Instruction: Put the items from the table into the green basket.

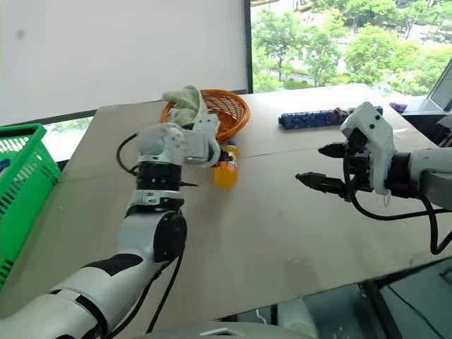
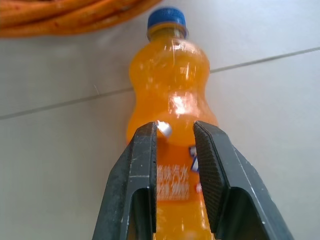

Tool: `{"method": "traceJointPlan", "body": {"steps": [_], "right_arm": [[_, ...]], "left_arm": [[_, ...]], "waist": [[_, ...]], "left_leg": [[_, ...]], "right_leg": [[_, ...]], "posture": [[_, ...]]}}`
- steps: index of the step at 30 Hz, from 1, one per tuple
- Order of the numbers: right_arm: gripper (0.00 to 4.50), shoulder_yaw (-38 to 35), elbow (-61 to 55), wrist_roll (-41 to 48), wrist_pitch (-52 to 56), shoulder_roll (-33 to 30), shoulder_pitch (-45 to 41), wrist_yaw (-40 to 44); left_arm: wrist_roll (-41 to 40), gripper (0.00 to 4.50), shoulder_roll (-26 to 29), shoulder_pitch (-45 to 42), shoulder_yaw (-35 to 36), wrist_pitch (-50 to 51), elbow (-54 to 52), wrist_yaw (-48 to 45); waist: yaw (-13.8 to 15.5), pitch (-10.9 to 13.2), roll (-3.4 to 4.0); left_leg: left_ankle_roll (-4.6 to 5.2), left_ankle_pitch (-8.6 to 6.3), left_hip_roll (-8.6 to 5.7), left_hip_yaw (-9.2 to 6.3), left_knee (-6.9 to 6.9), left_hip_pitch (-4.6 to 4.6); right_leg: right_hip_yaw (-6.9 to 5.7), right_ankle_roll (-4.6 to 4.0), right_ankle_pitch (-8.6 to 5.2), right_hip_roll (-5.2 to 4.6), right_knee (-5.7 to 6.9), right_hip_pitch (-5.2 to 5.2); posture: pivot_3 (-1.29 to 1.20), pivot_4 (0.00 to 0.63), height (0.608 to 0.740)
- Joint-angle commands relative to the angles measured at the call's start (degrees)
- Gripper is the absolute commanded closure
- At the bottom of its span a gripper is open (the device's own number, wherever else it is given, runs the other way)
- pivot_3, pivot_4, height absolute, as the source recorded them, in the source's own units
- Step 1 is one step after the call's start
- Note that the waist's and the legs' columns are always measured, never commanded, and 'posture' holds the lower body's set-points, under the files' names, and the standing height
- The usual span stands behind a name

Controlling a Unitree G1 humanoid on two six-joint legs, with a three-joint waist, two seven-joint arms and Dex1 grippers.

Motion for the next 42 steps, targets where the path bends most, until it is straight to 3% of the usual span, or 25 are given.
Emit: {"method": "traceJointPlan", "body": {"steps": [1, 4, 6, 9, 15, 17, 19, 23, 27, 33, 42], "right_arm": [[0.0, 4.4, -0.3, -2.4, -4.8, 2.8, -2.7, -0.1], [0.0, 9.4, 1.4, -4.8, -8.4, 8.6, -6.5, -1.1], [0.0, 13.0, 3.0, -6.3, -10.8, 13.5, -9.8, -1.3], [0.0, 18.7, 6.8, -7.6, -13.6, 21.5, -16.3, 0.4], [0.0, 22.7, 13.4, -10.5, -16.8, 27.1, -23.5, 4.6], [0.0, 23.2, 14.4, -11.6, -17.5, 27.1, -23.9, 6.0], [0.0, 23.6, 15.1, -12.6, -17.8, 26.2, -23.8, 7.1], [0.0, 22.7, 14.2, -13.5, -16.3, 23.4, -22.7, 8.1], [0.0, 20.6, 10.5, -13.3, -12.8, 16.2, -19.7, 8.7], [0.0, 14.2, 4.9, -11.2, -7.4, 6.3, -13.5, 7.5], [0.0, 4.2, -0.2, -7.6, -1.5, -1.2, -4.1, 5.5]], "left_arm": [[-13.8, 3.12, 10.8, 9.8, -2.3, 5.4, -19.6, -8.8], [-18.6, 3.12, 18.9, 17.9, 0.4, 5.4, -32.9, -13.8], [-19.9, 3.12, 22.6, 22.3, 5.2, 3.5, -37.3, -17.5], [-23.3, 3.12, 25.0, 22.7, 18.7, 1.6, -37.3, -22.0], [-28.7, 3.12, 27.9, 22.1, 26.1, 4.9, -36.1, -23.5], [-33.3, 2.58, 30.3, 25.0, 21.8, 5.4, -39.8, -26.7], [-39.9, 1.94, 27.7, 25.8, 18.1, 5.4, -39.8, -23.7], [-43.3, 0.09, 20.9, 23.7, 9.7, 5.4, -37.7, -17.2], [-34.7, 0.03, 10.6, 16.2, 2.0, 3.2, -29.5, -9.9], [-18.6, 0.03, 4.5, 4.2, -8.7, -2.7, -8.8, -4.3], [-1.7, 0.03, -0.9, -9.4, -22.8, -22.5, 26.2, -15.3]], "waist": [[-0.4, 0.0, 0.0], [-0.5, 0.1, 0.0], [1.0, 0.2, 0.0], [3.4, 0.2, 0.0], [8.8, 0.2, -0.16], [10.7, 0.2, -0.27], [11.7, 0.2, -0.31], [13.9, 0.2, -0.35], [14.1, 0.2, -0.37], [11.7, 0.2, -0.34], [5.7, 0.2, -0.25]], "left_leg": [[-0.01, 0.01, 0.01, -0.09, 0.0, 0.02], [-0.03, 0.01, 0.1, -0.13, -0.12, 0.15], [-0.08, 0.05, 0.1, -0.24, -0.14, 0.14], [-0.14, 0.09, 0.06, -0.26, -0.12, 0.15], [-0.13, 0.07, -0.12, -0.41, -0.09, -0.01], [-0.07, 0.03, -0.18, -0.46, -0.1, -0.16], [-0.05, 0.0, -0.2, -0.45, -0.1, -0.18], [-0.33, -0.16, -0.22, -0.5, -0.13, -0.21], [-0.34, -0.17, -0.19, -0.44, -0.13, -0.27], [0.08, -0.11, -0.21, -0.27, -0.14, -0.45], [0.21, -0.14, -0.2, -0.28, 0.0, -1.03]], "right_leg": [[0.0, 0.08, 0.06, 0.07, 0.02, -0.01], [0.2, 0.12, 0.12, 0.21, 0.12, -0.06], [0.14, 0.09, 0.13, 0.25, 0.13, -0.08], [0.05, -0.02, 0.06, 0.22, 0.09, -0.04], [-0.16, -0.08, 0.01, 0.21, -0.05, -0.02], [-0.16, -0.09, 0.01, -0.04, -0.22, -0.02], [-0.16, -0.1, 0.02, -0.21, -0.26, -0.02], [-0.28, -0.11, 0.03, -0.48, -0.27, -0.04], [-0.31, -0.13, 0.03, -0.49, -0.26, -0.11], [-0.24, -0.13, 0.03, -0.47, -0.44, -0.18], [-0.31, -0.12, 0.04, -0.39, -0.58, -0.63]], "posture": [[-0.07, 0.0, 0.74], [0.01, 0.0, 0.74], [0.06, 0.0, 0.74], [0.15, 0.0, 0.74], [0.23, 0.0, 0.74], [0.23, 0.0, 0.74], [0.24, 0.0, 0.74], [0.21, 0.0, 0.74], [0.09, 0.0, 0.74], [-0.06, 0.0, 0.74], [-0.15, 0.0, 0.74]]}}
